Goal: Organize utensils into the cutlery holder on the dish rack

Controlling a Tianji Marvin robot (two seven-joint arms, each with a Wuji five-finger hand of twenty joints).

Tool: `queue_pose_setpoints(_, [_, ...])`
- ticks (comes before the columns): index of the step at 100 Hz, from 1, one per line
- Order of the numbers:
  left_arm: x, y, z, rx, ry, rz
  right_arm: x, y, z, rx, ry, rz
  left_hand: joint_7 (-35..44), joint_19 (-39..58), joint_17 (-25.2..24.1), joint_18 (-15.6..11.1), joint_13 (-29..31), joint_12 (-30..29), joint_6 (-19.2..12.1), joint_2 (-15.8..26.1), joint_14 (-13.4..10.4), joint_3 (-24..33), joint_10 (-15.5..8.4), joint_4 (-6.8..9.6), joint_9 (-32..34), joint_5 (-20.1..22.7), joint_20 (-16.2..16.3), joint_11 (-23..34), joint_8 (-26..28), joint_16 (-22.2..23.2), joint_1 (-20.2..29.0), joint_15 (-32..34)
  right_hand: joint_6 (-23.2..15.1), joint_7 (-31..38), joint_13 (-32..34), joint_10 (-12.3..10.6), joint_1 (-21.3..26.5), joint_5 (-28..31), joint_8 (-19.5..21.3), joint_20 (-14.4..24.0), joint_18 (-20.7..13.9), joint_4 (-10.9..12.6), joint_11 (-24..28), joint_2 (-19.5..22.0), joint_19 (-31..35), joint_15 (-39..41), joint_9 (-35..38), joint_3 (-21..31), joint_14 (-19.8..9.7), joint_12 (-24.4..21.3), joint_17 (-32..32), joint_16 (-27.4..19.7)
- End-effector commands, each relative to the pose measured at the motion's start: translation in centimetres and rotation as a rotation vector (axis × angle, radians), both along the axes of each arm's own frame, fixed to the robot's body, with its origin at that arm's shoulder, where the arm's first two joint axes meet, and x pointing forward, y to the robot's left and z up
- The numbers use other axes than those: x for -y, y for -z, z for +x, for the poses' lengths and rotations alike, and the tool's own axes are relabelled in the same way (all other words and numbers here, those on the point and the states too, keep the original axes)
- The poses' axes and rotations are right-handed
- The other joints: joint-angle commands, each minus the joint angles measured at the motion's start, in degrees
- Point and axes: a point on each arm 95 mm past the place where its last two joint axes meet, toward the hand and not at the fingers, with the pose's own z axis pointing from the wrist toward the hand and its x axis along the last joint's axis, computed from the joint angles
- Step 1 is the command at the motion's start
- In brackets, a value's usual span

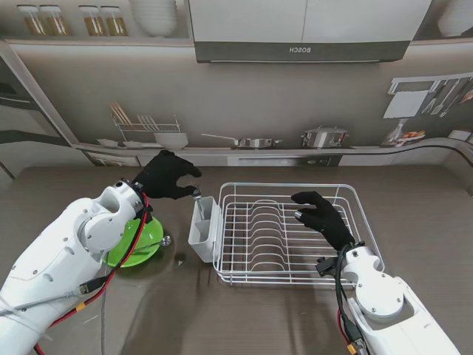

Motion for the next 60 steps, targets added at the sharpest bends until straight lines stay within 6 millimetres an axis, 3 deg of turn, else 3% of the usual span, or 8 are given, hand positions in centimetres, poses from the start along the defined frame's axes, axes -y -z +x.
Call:
queue_pose_setpoints(1, [-1.2,1.4,-0.6,-0.037,-0.025,0.025,-0.4,0.2,-0.1,-0.004,-0.019,0.003,1.3,2.1,0.4,1.4,0.9,2.4,0.5,1.5,0.5,-0.7,0.4,2.16,1.5,1.8,1.6,1.4,1.1,1.8,-1.3,2.1,-0.2,0.1,0.9,-0.1,-1.6,-1.7,-1.2,1.3,-1.5,1.6,-0.5,0.7,-0.9,-0.8,0.1,-0.4,-0.2,-0.1,0.3,0.2])
queue_pose_setpoints(42, [-4.6,3.8,-3.9,-0.126,-0.105,0.154,-0.5,0.2,-0.1,-0.001,-0.021,0.004,1.8,0.9,-0.7,2.0,0.0,2.5,-1.3,0.3,0.3,0.1,-0.2,2.35,1.8,3.3,1.6,0.0,1.9,1.3,1.3,0.8,-0.2,0.1,1.0,-0.1,-1.6,-1.7,-1.2,1.3,-1.5,1.6,-0.4,0.6,-1.0,-0.7,0.2,-0.4,-0.2,-0.1,0.3,0.2])
queue_pose_setpoints(48, [-4.9,4.2,-4.2,-0.138,-0.107,0.188,-0.5,0.2,-0.1,-0.002,-0.022,0.004,2.3,0.2,-0.9,2.1,-0.1,1.9,-3.5,-2.5,-0.2,1.0,-0.9,0.61,1.7,3.5,1.5,-0.5,2.8,0.9,3.6,0.2,-0.2,0.1,0.9,-0.1,-1.6,-1.7,-1.2,1.3,-1.4,1.6,-0.4,0.7,-1.0,-0.7,0.2,-0.4,-0.3,-0.1,0.3,0.2])
queue_pose_setpoints(60, [-5.3,4.9,-4.6,-0.148,-0.117,0.229,-0.5,0.3,-0.1,-0.003,-0.024,0.004,1.9,-0.3,-0.9,2.0,-0.1,1.2,-4.4,-4.5,-0.8,3.1,-1.7,-0.05,1.7,3.4,1.5,-0.6,2.9,0.2,4.3,-0.7,-0.2,0.1,0.9,-0.1,-1.6,-1.7,-1.2,1.3,-1.4,1.6,-0.4,0.7,-1.0,-0.8,0.2,-0.5,-0.2,-0.1,0.3,0.2])
